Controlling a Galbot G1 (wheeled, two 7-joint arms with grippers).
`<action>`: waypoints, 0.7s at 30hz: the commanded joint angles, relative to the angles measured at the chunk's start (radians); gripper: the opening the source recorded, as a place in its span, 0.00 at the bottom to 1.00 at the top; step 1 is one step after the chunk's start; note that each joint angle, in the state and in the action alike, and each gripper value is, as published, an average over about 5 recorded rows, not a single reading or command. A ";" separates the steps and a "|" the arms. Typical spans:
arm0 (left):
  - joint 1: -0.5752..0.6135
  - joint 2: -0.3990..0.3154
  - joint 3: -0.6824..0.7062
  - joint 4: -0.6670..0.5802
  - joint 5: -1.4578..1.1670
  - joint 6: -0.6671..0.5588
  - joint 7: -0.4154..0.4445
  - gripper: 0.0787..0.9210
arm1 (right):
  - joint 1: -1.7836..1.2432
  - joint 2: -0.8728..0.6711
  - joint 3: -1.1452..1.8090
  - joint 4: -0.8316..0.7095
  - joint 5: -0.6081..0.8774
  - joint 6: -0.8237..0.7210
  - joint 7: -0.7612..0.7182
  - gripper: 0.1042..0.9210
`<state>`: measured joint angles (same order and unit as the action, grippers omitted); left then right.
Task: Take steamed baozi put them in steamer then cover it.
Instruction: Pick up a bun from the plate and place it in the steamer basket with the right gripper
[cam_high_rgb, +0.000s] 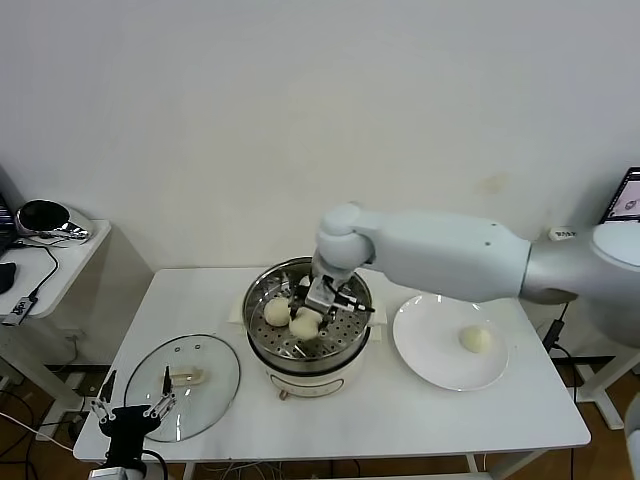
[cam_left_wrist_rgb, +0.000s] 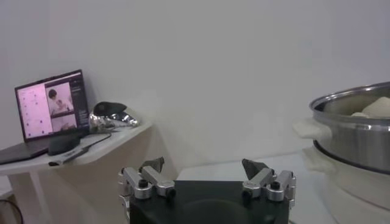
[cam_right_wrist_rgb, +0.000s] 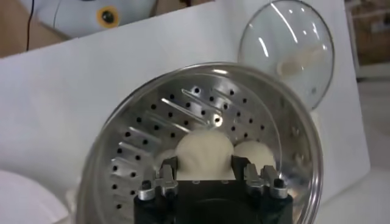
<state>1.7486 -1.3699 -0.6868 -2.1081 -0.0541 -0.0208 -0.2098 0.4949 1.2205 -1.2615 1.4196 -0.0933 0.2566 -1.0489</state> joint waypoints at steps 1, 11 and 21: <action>0.000 0.000 0.001 0.002 0.000 -0.001 -0.001 0.88 | -0.020 0.048 -0.023 -0.006 -0.078 0.074 0.019 0.56; -0.001 -0.003 0.005 0.008 0.000 -0.006 -0.002 0.88 | -0.017 0.052 -0.038 -0.005 -0.004 0.026 -0.008 0.58; -0.002 0.003 0.005 0.009 0.000 -0.011 -0.003 0.88 | 0.079 -0.015 -0.005 -0.013 0.168 -0.100 -0.089 0.87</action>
<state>1.7478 -1.3679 -0.6811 -2.0987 -0.0543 -0.0316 -0.2127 0.5226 1.2337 -1.2851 1.4109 -0.0260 0.2200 -1.0966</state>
